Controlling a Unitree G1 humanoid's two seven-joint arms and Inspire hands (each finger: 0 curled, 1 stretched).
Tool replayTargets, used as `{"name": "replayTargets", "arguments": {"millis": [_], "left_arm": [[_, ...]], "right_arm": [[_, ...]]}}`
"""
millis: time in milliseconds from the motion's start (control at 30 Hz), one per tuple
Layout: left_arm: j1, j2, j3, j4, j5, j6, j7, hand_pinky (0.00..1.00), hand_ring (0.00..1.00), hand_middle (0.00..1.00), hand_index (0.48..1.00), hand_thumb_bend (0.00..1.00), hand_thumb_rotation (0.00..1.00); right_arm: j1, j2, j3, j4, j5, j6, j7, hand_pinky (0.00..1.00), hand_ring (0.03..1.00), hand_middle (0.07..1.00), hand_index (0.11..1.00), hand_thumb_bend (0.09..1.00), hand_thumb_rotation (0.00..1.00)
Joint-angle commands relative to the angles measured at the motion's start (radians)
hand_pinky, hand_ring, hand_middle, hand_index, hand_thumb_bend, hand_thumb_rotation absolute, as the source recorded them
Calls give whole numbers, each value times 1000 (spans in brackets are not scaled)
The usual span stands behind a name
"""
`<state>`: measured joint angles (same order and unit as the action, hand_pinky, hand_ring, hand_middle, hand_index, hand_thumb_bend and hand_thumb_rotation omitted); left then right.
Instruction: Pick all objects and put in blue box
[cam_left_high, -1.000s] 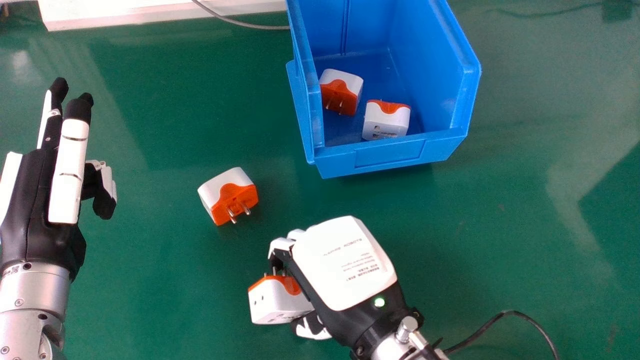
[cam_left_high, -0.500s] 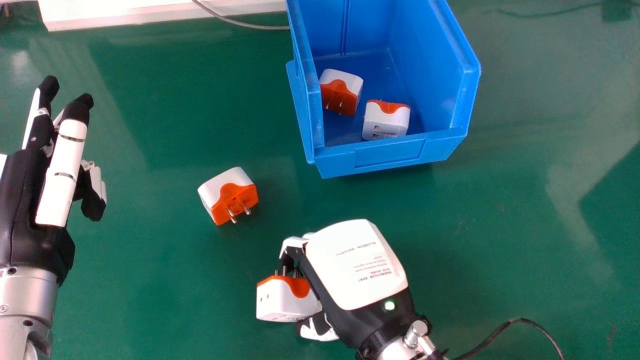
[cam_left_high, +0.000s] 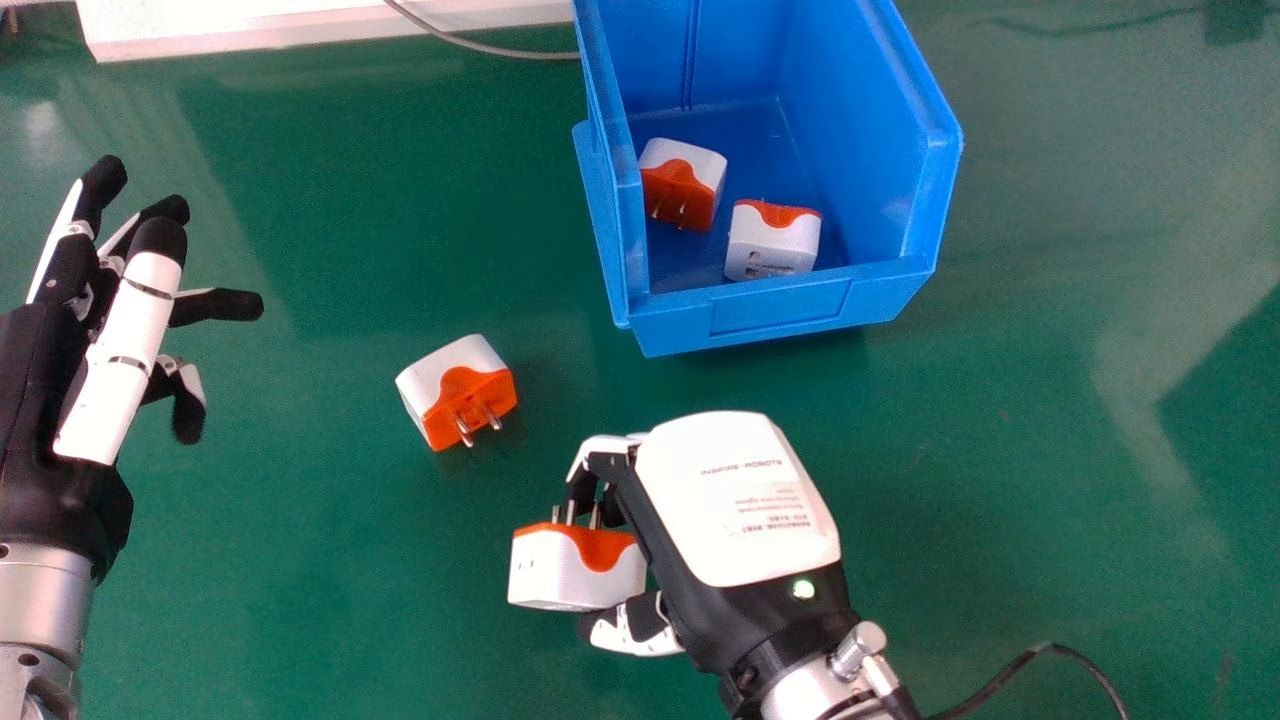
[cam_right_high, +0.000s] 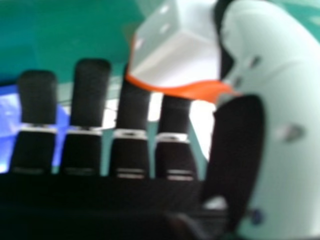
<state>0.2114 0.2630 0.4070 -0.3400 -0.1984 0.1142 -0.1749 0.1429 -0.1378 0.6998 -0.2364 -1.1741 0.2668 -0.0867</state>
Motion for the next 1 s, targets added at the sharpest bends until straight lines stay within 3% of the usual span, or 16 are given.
{"name": "replayTargets", "arguments": {"millis": [0,33,200,300,567,967], "left_arm": [[0,21,15,-32,-14,-2,-6,511,766,887,943,428,654],[0,21,16,-36,-14,0,-7,582,796,884,939,427,636],[4,26,19,-46,-13,8,-11,637,818,882,935,428,620],[4,29,21,-46,-15,11,-13,743,861,876,925,432,578],[4,36,25,-47,-17,16,-20,794,881,872,917,435,549],[3,34,33,-41,-23,13,-27,825,891,865,908,442,512]], "right_arm": [[14,32,-2,-60,6,4,3,320,419,511,546,498,0],[19,37,-2,-72,7,7,3,321,422,510,548,497,0],[34,47,-5,-109,3,6,2,322,425,510,549,495,0],[40,49,-7,-132,-8,7,5,325,431,513,549,493,0],[66,60,-9,-215,-28,17,34,325,432,519,548,492,0],[74,69,-18,-219,5,5,21,329,432,529,537,491,0]]}}
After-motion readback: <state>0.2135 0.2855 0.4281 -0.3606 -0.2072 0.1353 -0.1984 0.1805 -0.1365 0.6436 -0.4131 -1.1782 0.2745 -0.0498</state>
